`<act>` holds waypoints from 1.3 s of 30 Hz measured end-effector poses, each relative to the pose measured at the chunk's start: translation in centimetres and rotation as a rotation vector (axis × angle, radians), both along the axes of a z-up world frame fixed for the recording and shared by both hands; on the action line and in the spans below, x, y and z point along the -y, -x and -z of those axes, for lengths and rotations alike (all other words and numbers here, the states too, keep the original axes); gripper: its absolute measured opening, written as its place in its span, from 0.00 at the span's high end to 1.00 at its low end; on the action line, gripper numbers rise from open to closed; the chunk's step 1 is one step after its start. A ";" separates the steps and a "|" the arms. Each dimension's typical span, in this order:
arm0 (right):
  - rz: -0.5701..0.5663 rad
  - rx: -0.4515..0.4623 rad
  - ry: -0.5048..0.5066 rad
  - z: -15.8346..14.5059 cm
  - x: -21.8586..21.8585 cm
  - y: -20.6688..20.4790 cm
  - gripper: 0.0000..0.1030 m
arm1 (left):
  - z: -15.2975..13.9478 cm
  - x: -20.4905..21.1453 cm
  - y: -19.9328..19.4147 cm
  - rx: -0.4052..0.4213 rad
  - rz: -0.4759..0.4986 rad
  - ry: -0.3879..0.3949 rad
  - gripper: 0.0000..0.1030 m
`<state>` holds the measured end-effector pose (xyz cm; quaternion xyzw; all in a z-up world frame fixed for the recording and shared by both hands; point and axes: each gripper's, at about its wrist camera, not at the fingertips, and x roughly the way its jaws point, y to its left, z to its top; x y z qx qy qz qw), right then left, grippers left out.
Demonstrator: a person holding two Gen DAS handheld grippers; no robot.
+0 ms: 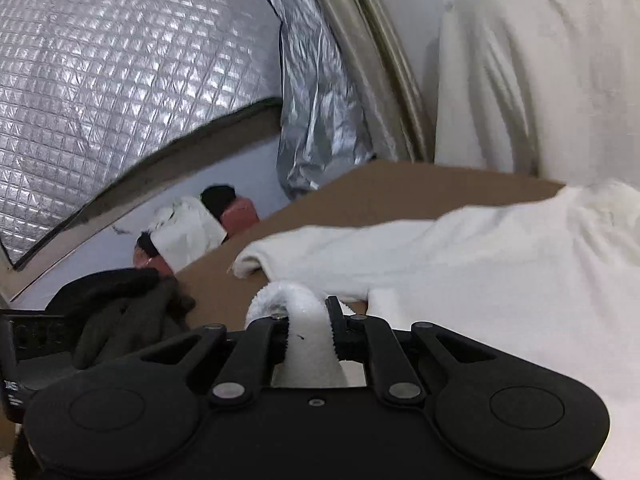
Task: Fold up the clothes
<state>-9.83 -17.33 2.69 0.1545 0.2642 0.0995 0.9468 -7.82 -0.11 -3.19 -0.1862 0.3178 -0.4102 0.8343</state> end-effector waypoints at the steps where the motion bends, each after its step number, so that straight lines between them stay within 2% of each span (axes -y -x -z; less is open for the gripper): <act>1: -0.024 -0.011 0.003 -0.2 -0.4 -0.2 0.90 | 0.1 0.3 0.0 -0.009 0.015 0.011 0.09; 3: -0.073 -0.034 0.008 -0.7 -1.3 -0.7 0.90 | 0.3 1.3 0.2 -0.014 0.021 -0.002 0.09; 6: -0.163 -0.049 0.009 -1.4 -2.9 -0.9 0.90 | 1.1 2.7 -0.3 -0.013 -0.079 -0.147 0.09; 7: -0.196 -0.050 0.016 -1.5 -3.4 -0.7 0.90 | 1.5 2.8 -0.6 -0.019 -0.140 -0.221 0.16; 9: -0.225 -0.090 0.096 -1.1 -4.2 -0.4 0.87 | 2.3 2.2 -1.4 -0.044 -0.283 -0.361 0.27; 11: -0.253 -0.130 0.177 -0.7 -5.0 -0.1 0.86 | 2.8 0.4 -2.2 -0.095 -0.424 -0.441 0.30; 12: -0.268 -0.150 0.217 -0.5 -5.4 0.1 0.79 | 3.0 -0.5 -2.5 -0.129 -0.473 -0.450 0.37; 13: -0.280 -0.172 0.258 -0.2 -5.7 0.4 0.66 | 3.2 -1.4 -2.8 -0.176 -0.493 -0.418 0.45; 14: -0.284 -0.197 0.301 0.3 -5.3 1.0 0.63 | 3.4 -2.1 -2.9 -0.208 -0.512 -0.400 0.49; 16: -0.286 -0.258 0.380 0.6 -3.8 2.3 0.62 | 3.5 -2.5 -2.8 -0.223 -0.549 -0.418 0.52; 19: -0.265 -0.361 0.469 0.1 -0.7 4.7 0.60 | 2.9 -1.7 -2.6 -0.181 -0.567 -0.464 0.52; 23: -0.205 -0.518 0.405 -2.2 4.7 6.2 0.56 | 2.5 -1.5 -2.4 -0.153 -0.592 -0.496 0.51; 26: -0.156 -0.639 0.347 -3.7 8.8 7.3 0.55 | 2.7 -2.2 -2.2 -0.195 -0.590 -0.518 0.45; 28: -0.100 -0.728 0.252 -3.1 11.3 7.3 0.55 | 2.5 -2.5 -1.7 -0.196 -0.587 -0.527 0.45; 30: -0.044 -0.760 0.166 -1.9 13.0 8.0 0.55 | 2.1 -2.7 -0.9 -0.174 -0.590 -0.531 0.45; 33: 0.007 -0.712 0.069 0.5 13.4 9.6 0.55 | 0.9 -2.9 0.5 -0.107 -0.635 -0.522 0.45; 35: 0.040 -0.646 -0.013 2.8 13.4 11.0 0.55 | 0.4 -2.9 1.1 -0.079 -0.657 -0.513 0.45; 38: 0.090 -0.556 -0.166 6.0 13.5 13.8 0.55 | -0.1 -2.5 2.1 -0.089 -0.639 -0.522 0.44; 39: 0.099 -0.531 -0.192 7.0 13.3 15.1 0.55 | 0.1 -2.4 2.6 -0.113 -0.613 -0.524 0.40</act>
